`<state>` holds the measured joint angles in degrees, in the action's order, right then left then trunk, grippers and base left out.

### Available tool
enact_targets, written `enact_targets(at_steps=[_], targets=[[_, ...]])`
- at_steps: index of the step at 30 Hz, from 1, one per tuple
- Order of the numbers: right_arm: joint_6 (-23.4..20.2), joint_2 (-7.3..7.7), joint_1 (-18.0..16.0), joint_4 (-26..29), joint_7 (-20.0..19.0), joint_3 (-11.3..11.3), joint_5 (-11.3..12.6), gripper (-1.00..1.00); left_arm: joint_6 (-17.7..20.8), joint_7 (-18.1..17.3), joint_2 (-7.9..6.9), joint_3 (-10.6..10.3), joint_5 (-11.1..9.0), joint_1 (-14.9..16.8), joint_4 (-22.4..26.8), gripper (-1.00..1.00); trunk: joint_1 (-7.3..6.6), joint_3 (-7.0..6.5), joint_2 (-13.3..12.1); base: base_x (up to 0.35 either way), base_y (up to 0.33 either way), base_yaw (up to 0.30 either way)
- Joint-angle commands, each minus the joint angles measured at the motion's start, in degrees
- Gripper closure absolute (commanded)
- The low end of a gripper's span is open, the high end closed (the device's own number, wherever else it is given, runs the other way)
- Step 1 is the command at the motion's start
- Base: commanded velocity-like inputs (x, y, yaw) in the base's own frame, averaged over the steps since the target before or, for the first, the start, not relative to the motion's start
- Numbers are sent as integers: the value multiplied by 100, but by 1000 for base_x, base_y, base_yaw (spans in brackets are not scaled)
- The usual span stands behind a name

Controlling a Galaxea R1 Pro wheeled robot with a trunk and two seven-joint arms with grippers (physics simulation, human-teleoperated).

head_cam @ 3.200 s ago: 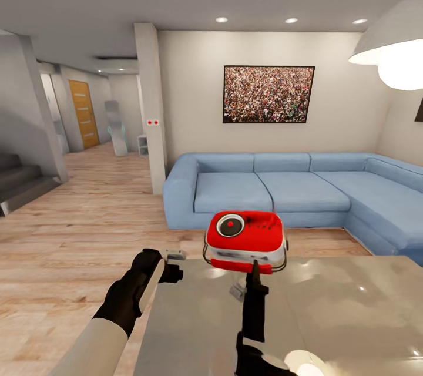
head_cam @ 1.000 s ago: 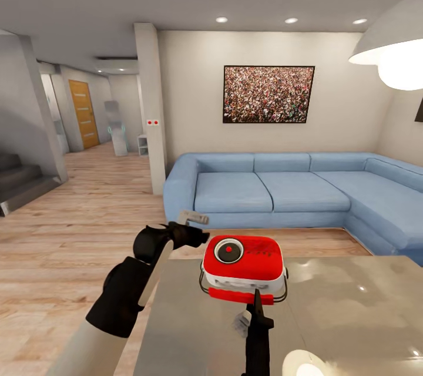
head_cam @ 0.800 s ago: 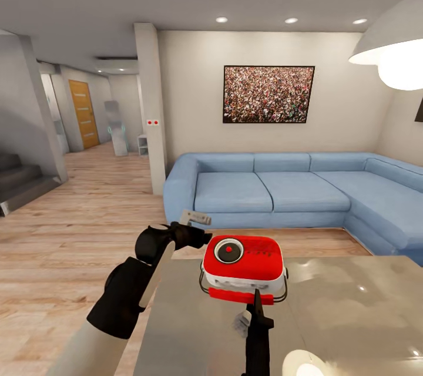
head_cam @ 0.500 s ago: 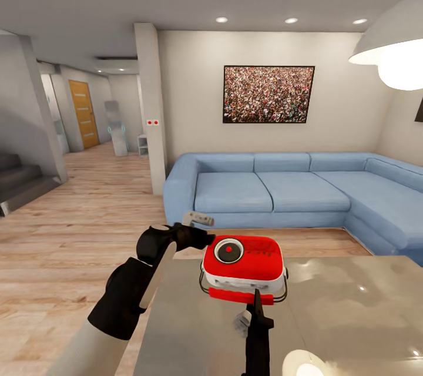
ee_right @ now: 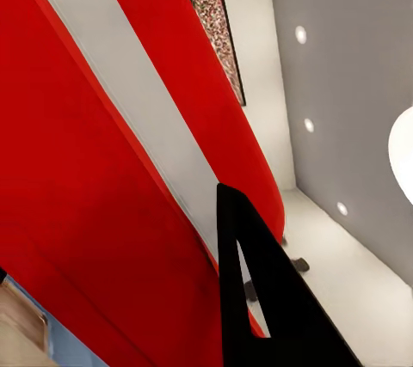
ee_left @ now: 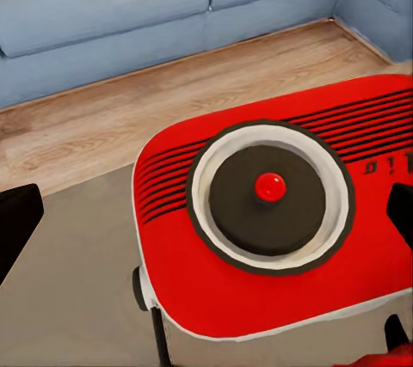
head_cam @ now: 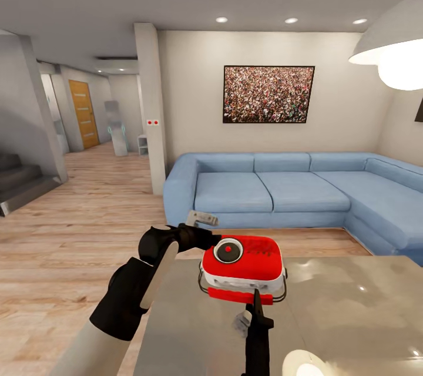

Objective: Turn on the radio receiver that's on the table in the living room.

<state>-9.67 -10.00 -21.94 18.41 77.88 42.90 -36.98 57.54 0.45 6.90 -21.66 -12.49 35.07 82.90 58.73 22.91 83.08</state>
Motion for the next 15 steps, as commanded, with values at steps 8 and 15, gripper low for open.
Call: enact_targets(at_steps=[8, 15], targets=[[182, 0, -2, -107, 0, 8, -11, 100, -5, -1, 5, -107, -110, 0, -2, -100, 0, -1, 0, 0, 0, 0], [193, 0, 50, -118, -1, 8, -11, 100, -6, -1, 5, -113, -113, 0, -2, -100, 0, -1, 0, 0, 0, 0]])
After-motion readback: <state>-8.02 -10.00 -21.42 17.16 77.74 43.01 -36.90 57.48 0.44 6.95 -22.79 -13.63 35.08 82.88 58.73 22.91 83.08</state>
